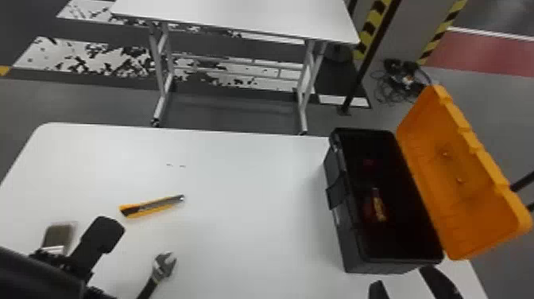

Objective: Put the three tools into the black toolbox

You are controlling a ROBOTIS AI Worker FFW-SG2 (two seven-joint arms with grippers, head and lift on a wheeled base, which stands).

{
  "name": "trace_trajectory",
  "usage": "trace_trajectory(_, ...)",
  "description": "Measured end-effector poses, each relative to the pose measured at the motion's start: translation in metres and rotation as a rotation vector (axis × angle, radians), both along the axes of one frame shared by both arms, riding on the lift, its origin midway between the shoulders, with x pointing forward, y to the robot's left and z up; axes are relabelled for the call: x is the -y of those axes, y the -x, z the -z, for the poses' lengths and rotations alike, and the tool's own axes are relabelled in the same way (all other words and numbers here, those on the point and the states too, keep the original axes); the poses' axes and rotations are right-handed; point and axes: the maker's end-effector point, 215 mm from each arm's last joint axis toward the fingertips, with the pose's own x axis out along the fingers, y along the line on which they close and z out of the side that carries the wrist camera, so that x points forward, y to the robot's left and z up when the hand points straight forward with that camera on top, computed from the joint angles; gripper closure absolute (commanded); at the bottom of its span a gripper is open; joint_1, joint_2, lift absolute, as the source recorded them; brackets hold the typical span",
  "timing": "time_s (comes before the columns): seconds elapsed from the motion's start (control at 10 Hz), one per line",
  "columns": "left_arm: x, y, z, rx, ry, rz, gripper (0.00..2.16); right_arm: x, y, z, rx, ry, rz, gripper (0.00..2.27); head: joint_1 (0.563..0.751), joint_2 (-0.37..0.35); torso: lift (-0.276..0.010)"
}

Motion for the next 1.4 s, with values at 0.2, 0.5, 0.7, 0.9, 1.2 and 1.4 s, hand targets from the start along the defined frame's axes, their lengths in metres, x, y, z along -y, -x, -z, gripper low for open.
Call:
trace_trajectory(0.2, 0.002, -0.001, 0.001, -0.004, 0.002, 0.000, 0.13, 0.003, -0.001, 0.004, -0.004, -0.006, 0.005, 0.11, 0.695, -0.160, -0.051)
trace_trajectory(0.5, 0.009, -0.017, 0.002, 0.008, -0.015, 0.031, 0.13, 0.012, -0.006, 0.006, 0.001, -0.022, 0.021, 0.11, 0.695, -0.186, -0.051)
trace_trajectory(0.7, 0.012, -0.033, -0.001, 0.048, -0.064, 0.074, 0.14, 0.018, -0.009, 0.012, -0.001, -0.034, 0.032, 0.11, 0.695, -0.204, -0.051)
trace_trajectory(0.9, 0.012, -0.043, -0.003, 0.086, -0.126, 0.114, 0.14, 0.021, -0.015, 0.016, 0.000, -0.040, 0.039, 0.11, 0.695, -0.205, -0.051)
trace_trajectory(1.2, 0.011, -0.045, 0.004, 0.063, -0.126, 0.112, 0.14, 0.023, -0.020, 0.015, 0.006, -0.044, 0.040, 0.11, 0.695, -0.202, -0.051)
trace_trajectory(1.4, 0.020, -0.040, 0.009, 0.041, -0.112, 0.115, 0.13, 0.025, -0.021, 0.015, 0.009, -0.048, 0.043, 0.11, 0.695, -0.231, -0.051)
